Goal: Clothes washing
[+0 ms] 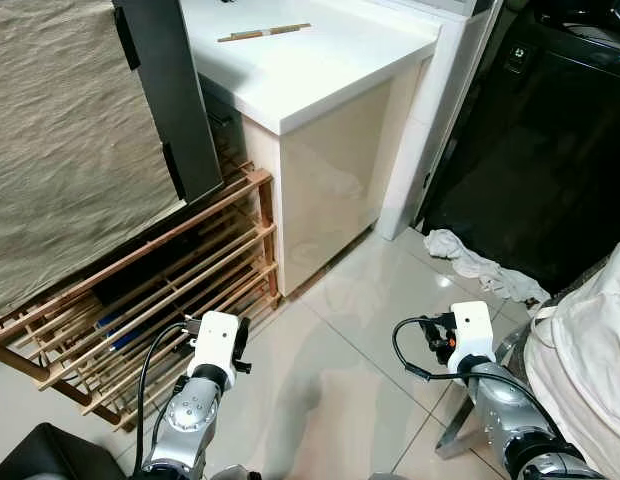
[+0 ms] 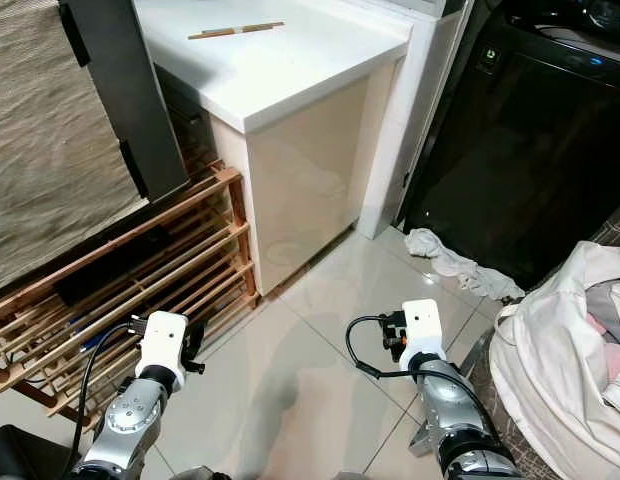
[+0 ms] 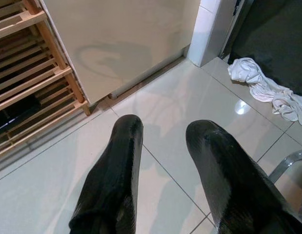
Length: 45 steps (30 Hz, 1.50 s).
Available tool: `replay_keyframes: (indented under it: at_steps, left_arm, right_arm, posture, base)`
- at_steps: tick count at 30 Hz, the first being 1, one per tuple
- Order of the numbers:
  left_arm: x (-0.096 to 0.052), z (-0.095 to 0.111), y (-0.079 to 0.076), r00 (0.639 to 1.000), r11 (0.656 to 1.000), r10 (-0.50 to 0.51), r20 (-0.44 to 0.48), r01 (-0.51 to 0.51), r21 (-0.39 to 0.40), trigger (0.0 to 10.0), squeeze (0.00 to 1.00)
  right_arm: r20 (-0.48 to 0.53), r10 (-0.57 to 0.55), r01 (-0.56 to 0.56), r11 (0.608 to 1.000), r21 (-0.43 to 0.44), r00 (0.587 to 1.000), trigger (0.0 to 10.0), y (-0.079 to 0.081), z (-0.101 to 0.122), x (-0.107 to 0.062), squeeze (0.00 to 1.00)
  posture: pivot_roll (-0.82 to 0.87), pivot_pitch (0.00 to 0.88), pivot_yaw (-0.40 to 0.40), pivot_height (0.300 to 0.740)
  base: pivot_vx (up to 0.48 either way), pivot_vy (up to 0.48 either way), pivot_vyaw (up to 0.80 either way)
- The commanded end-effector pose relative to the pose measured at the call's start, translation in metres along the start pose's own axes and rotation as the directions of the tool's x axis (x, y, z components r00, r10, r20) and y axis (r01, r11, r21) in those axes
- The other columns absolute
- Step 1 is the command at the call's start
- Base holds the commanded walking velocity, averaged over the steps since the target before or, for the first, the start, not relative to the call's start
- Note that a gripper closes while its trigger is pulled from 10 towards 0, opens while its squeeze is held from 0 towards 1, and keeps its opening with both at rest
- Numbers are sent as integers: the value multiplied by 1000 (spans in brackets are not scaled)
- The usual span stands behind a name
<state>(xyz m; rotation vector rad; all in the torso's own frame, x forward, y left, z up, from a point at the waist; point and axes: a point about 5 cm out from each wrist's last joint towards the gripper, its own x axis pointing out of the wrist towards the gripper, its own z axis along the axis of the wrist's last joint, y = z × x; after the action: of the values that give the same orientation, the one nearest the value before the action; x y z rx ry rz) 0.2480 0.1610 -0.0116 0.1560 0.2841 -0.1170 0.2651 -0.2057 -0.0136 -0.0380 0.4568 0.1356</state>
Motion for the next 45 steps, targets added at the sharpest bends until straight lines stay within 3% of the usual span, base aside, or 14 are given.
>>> replay_keyframes:
  at_steps: [1, 2, 3, 4, 6, 19, 34, 38, 45]
  left_arm:
    - [-1, -1, 0, 1000, 1000, -4, -5, 4, 11, 10000, 0]
    - [-1, -1, 0, 1000, 1000, -4, -5, 4, 11, 10000, 0]
    - [-1, -1, 0, 1000, 1000, -4, -5, 4, 11, 10000, 0]
    - [0, -1, 1, 1000, 999, -12, -11, 12, 42, 10000, 0]
    - [2, -1, 3, 1000, 996, -25, -17, 26, 86, 10000, 0]
    - [2, 1, 0, 999, 996, -43, 2, 43, 82, 10000, 0]
    - [3, 4, -2, 998, 994, -67, 15, 66, 87, 10000, 0]
    - [3, 3, 1, 1000, 996, -29, 6, 29, 88, 10000, 0]
    - [4, 0, 5, 1000, 993, -5, -12, 7, 114, 10000, 0]
  right_arm:
    - [24, -7, 7, 1000, -1, 1000, 10000, -1, 7, 2, 0]
    - [24, -7, 7, 1000, -1, 1000, 10000, -1, 7, 2, 0]
    - [21, -2, 2, 1000, 8, 1000, 10000, -1, 7, 3, 0]
    - [27, 10, -9, 999, -32, 1000, 10000, 3, 8, 4, 0]
    - [40, 29, -25, 996, -90, 999, 10000, 9, 11, 6, 0]
    - [32, 27, -24, 995, -99, 999, 10000, 10, 10, 6, 0]
    - [28, 23, -20, 995, -98, 999, 10000, 10, 8, 5, 0]
    - [35, 22, -18, 994, -110, 999, 10000, 10, 9, 5, 0]
    - [36, 24, -19, 991, -132, 999, 10000, 10, 9, 5, 0]
  posture:
    - [-159, 49, -16, 740]
    - [-159, 49, -16, 740]
    - [0, 0, 0, 740]
    - [-129, 0, -12, 740]
    - [-129, 0, -12, 740]
    - [-132, 3, -11, 740]
    - [-133, 3, -10, 740]
    - [-134, 4, -9, 740]
    - [-132, 6, -9, 740]
  base:
    - [0, 0, 0]
    - [0, 0, 0]
    - [0, 0, 0]
    - [0, 0, 0]
    - [0, 0, 0]
    - [105, 0, 0]
    - [455, 0, -766]
    - [444, 60, -727]
    - [0, 0, 0]
